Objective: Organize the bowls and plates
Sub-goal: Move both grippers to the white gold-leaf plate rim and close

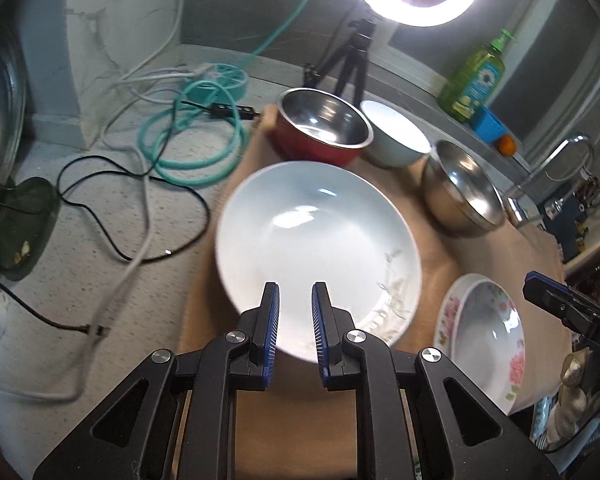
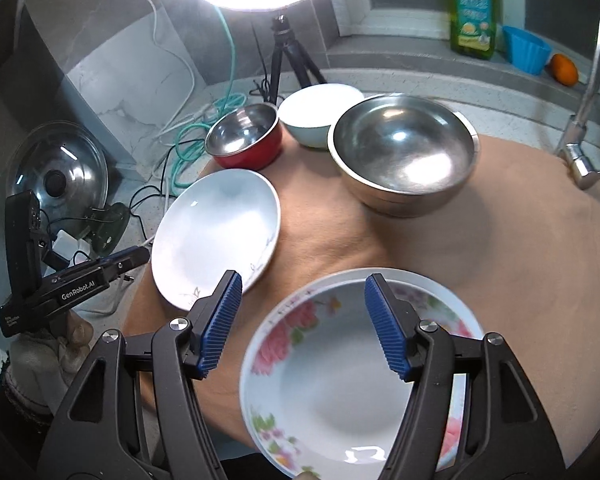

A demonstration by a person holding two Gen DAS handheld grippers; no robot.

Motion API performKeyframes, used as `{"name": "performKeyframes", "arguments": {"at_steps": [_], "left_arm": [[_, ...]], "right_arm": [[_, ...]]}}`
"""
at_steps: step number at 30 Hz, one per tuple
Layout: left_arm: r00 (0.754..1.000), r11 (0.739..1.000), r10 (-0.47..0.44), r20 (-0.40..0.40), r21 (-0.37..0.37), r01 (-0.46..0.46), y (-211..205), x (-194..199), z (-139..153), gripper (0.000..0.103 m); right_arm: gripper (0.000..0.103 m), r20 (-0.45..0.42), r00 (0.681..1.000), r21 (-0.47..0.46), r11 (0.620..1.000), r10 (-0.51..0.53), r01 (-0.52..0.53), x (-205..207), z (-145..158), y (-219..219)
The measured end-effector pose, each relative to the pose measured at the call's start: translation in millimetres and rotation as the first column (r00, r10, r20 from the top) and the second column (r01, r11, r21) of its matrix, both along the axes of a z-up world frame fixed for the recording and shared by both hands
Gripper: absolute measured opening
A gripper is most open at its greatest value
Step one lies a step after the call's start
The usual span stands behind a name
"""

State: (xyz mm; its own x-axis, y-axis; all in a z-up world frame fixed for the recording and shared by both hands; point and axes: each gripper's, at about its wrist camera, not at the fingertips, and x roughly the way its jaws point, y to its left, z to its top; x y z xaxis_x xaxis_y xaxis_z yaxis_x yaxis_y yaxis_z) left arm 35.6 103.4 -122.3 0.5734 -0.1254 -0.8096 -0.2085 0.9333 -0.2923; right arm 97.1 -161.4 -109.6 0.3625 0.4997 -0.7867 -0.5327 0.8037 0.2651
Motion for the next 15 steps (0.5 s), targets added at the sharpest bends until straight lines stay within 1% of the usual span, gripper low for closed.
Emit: {"name": "performKeyframes", "arguments": {"at_steps": [4, 6, 7, 8, 9, 10, 11, 15], "left_arm": [[1.0, 1.0, 0.012, -0.007, 0.011, -0.012, 13, 8, -5, 0.015], [1.0, 1.0, 0.02, -0.01, -0.001, -0.02, 22, 12, -9, 0.015], [1.0, 1.0, 0.024, -0.013, -0.007, -0.024, 26, 13, -11, 0.015], [0.999, 1.0, 0.029, -0.016, -0.009, -0.029, 30, 16, -13, 0.015], [0.999, 1.0, 0.031, -0.016, -0.006, -0.031, 32, 18, -14, 0.015], [0.999, 0.999, 0.032, -0.015, -0.002, -0.032, 34, 20, -15, 0.015], [0.999, 0.999, 0.032, -0.014, 0.003, -0.032, 36, 22, -16, 0.015], [0.999, 1.0, 0.029, -0.022, 0.008, -0.028, 42, 28, -21, 0.015]], "right_arm": [[0.066, -0.045, 0.999, -0.008, 1.0, -0.009, 0.009, 11, -10, 19], [0.066, -0.054, 0.999, -0.014, 1.0, -0.003, 0.002, 17, -14, 29], [0.062, -0.056, 0.998, -0.012, 1.0, 0.0, -0.001, 18, -15, 32], [0.053, -0.059, 0.998, -0.015, 1.0, -0.001, 0.0, 21, -17, 36], [0.048, -0.065, 0.998, -0.022, 1.0, -0.004, 0.003, 24, -19, 40], [0.039, -0.07, 0.998, -0.026, 1.0, -0.004, 0.002, 26, -21, 42], [0.038, -0.075, 0.997, -0.033, 0.999, -0.003, 0.0, 28, -23, 46], [0.038, -0.069, 0.998, -0.07, 0.998, 0.001, -0.006, 32, -30, 59]]}}
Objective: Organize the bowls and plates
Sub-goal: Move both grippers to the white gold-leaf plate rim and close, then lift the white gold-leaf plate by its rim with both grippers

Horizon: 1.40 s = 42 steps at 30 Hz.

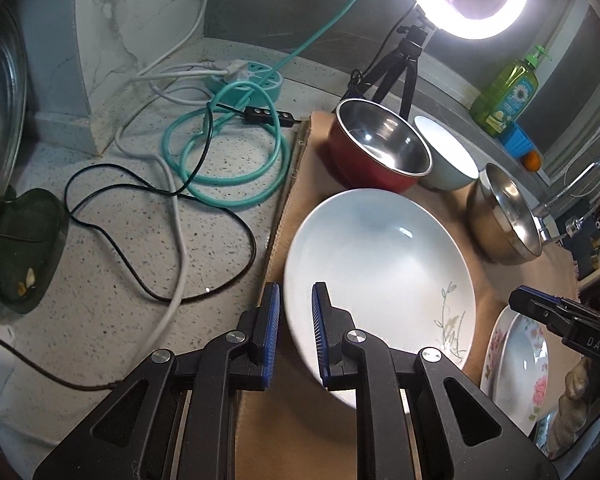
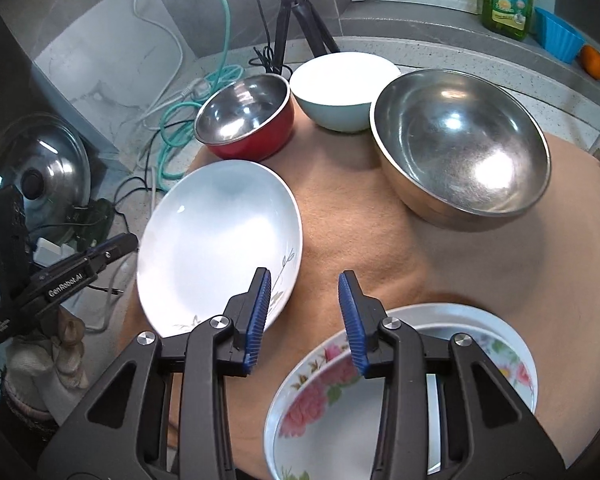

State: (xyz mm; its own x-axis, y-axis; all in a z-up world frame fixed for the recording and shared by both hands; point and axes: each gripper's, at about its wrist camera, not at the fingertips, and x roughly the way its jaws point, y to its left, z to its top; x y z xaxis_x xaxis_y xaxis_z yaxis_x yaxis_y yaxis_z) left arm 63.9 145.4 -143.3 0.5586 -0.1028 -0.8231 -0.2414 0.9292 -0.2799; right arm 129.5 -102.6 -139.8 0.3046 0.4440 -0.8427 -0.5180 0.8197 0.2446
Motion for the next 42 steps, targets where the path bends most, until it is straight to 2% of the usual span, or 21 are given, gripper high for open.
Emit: {"name": "performKeyframes", "arguments": {"at_steps": [4, 14, 30, 42], "left_arm": [[1.0, 1.0, -0.01, -0.009, 0.005, 0.01, 2, 5, -4, 0.015], [1.0, 1.0, -0.006, -0.026, -0.028, 0.005, 10, 11, -12, 0.015], [0.998, 0.997, -0.032, -0.057, -0.067, 0.028, 7, 21, -24, 0.006], [0.998, 0.997, -0.033, -0.059, -0.068, 0.029, 7, 23, -25, 0.005]], "right_arm": [[0.037, -0.017, 1.0, -0.015, 1.0, -0.017, 0.016, 9, -7, 8], [0.017, -0.099, 0.995, -0.002, 1.0, -0.028, 0.028, 24, -24, 17], [0.007, -0.13, 0.991, -0.004, 1.0, -0.017, 0.017, 33, -38, 28], [0.006, -0.146, 0.989, -0.003, 1.0, -0.004, 0.004, 34, -42, 34]]}}
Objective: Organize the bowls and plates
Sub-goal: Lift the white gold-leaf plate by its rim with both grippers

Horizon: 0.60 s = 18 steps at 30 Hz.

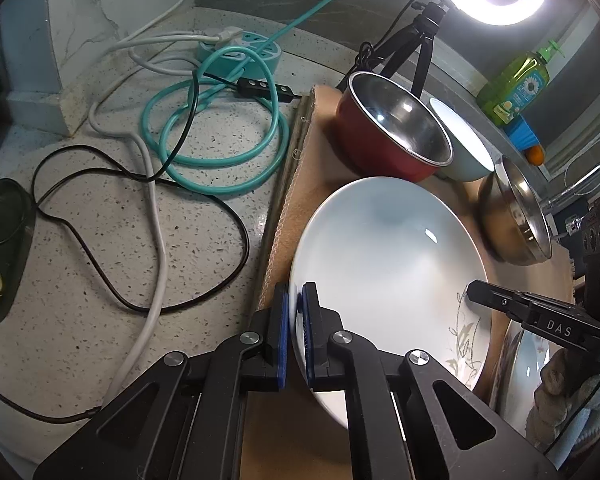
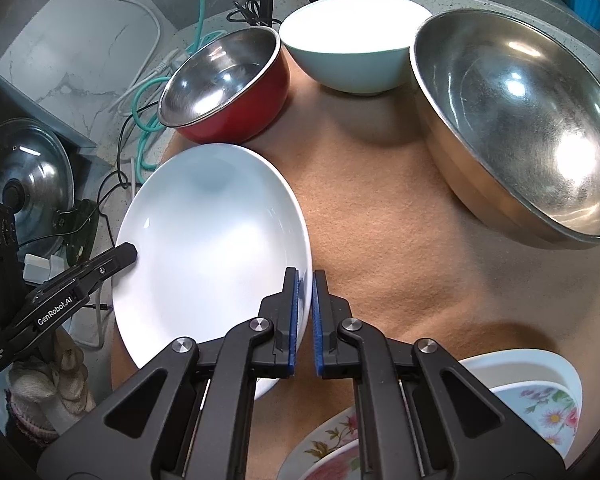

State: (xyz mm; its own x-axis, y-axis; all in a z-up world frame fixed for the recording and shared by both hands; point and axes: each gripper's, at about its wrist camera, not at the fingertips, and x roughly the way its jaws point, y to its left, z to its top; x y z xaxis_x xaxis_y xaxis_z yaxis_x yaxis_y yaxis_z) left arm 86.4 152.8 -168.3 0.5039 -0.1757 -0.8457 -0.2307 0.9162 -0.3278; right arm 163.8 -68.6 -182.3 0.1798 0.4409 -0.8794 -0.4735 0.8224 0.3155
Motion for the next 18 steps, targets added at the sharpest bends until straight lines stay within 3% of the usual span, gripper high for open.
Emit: {"name": "performKeyframes", "arguments": {"at_steps": [18], "left_arm": [[0.999, 1.0, 0.02, 0.025, -0.009, -0.02, -3, -7, 17, 0.005]], "right_arm": [[0.006, -0.019, 1.0, 0.038, 0.999, -0.007, 0.008, -5, 10, -12]]}}
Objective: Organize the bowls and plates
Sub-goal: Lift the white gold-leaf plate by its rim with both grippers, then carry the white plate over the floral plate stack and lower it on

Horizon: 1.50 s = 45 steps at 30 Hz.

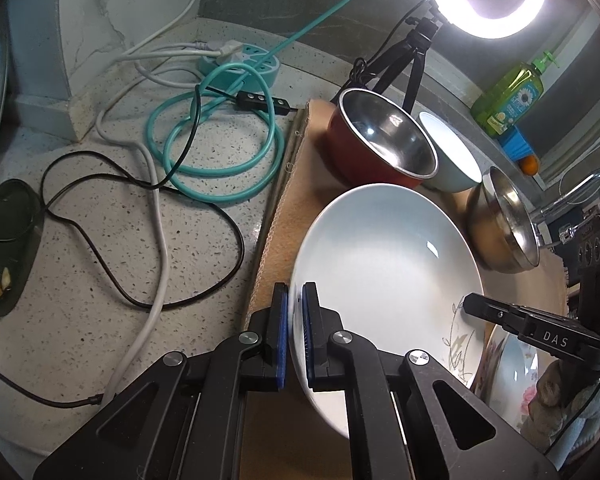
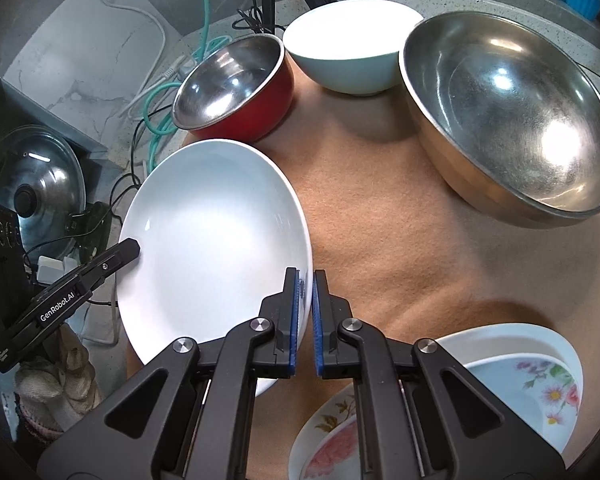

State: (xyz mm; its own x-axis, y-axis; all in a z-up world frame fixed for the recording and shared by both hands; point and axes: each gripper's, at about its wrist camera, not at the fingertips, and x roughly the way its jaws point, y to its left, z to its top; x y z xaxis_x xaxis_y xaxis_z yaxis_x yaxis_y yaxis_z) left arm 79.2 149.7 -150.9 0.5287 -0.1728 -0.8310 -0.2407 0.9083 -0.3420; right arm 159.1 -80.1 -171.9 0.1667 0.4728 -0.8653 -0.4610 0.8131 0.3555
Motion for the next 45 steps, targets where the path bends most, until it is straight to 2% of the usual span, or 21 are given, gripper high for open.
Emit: {"name": "performKeyframes", "arguments": {"at_steps": [11, 27, 45], "left_arm": [[0.999, 1.0, -0.011, 0.045, -0.014, 0.012, -17, -9, 21, 0.005], [0.99, 0.993, -0.113, 0.085, -0.026, 0.116, -83, -21, 46, 0.005], [0.97, 0.97, -0.241, 0.028, -0.032, 0.241, -158, -33, 32, 0.005]], "right_arm": [[0.006, 0.025, 1.0, 0.031, 0.999, -0.013, 0.013, -8, 27, -24], [0.006, 0.05, 0.995, 0.048, 0.995, -0.091, 0.088, -29, 51, -106], [0.006, -0.004, 0.984, -0.002, 0.984, -0.18, 0.18, -48, 29, -186]]}}
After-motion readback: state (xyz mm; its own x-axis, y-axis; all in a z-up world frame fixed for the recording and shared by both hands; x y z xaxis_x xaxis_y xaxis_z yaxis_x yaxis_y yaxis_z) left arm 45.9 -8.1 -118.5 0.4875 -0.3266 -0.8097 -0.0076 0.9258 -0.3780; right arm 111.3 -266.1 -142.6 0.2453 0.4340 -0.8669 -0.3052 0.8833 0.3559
